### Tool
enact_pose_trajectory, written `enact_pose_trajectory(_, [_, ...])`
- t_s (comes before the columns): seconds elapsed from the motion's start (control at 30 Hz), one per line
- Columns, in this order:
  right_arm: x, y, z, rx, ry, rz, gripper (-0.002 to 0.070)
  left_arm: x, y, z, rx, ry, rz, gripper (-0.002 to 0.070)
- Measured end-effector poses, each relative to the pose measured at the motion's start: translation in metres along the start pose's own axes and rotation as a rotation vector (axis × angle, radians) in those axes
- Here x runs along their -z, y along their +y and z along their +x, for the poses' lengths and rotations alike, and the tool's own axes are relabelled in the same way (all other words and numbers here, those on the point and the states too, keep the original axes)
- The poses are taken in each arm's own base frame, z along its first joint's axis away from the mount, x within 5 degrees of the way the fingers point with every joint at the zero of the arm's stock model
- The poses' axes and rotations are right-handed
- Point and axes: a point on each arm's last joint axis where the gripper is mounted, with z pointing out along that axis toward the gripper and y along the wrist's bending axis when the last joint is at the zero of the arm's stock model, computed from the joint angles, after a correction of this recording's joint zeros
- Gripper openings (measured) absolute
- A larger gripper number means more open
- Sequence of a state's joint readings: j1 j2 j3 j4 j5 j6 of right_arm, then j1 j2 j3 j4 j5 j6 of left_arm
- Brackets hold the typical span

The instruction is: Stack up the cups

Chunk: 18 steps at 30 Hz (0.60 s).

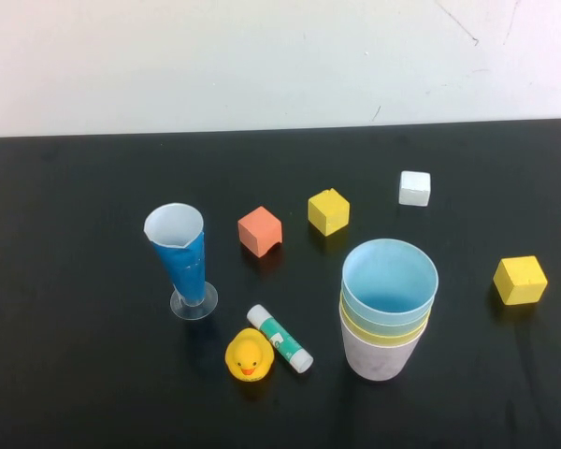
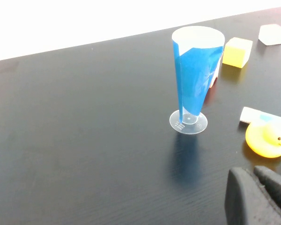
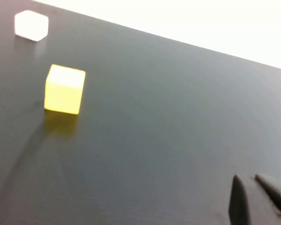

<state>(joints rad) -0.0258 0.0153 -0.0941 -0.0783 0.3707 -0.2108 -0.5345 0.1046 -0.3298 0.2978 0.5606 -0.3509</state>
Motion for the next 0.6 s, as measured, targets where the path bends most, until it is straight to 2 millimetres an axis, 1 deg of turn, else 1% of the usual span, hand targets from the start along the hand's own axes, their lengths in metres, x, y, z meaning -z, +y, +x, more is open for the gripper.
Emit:
enact_pose_trajectory(0.17, [-0.011,0.008,0.029,-0.079,0.041,-0.01,-0.0001,0.0,0.0,0.0,0.0,0.0,0.0,0.0001])
enact_pose_trajectory(0.3, [-0.011,0.009,0.033,-0.118,0.063,-0.011,-0.0001,0.0,0.0,0.0,0.0,0.0,0.0,0.0001])
enact_pose_trajectory(0.6, [-0.011,0.009,0.033,-0.114,0.068,-0.006,-0.0001,0.0,0.0,0.0,0.0,0.002,-0.001,0.0001])
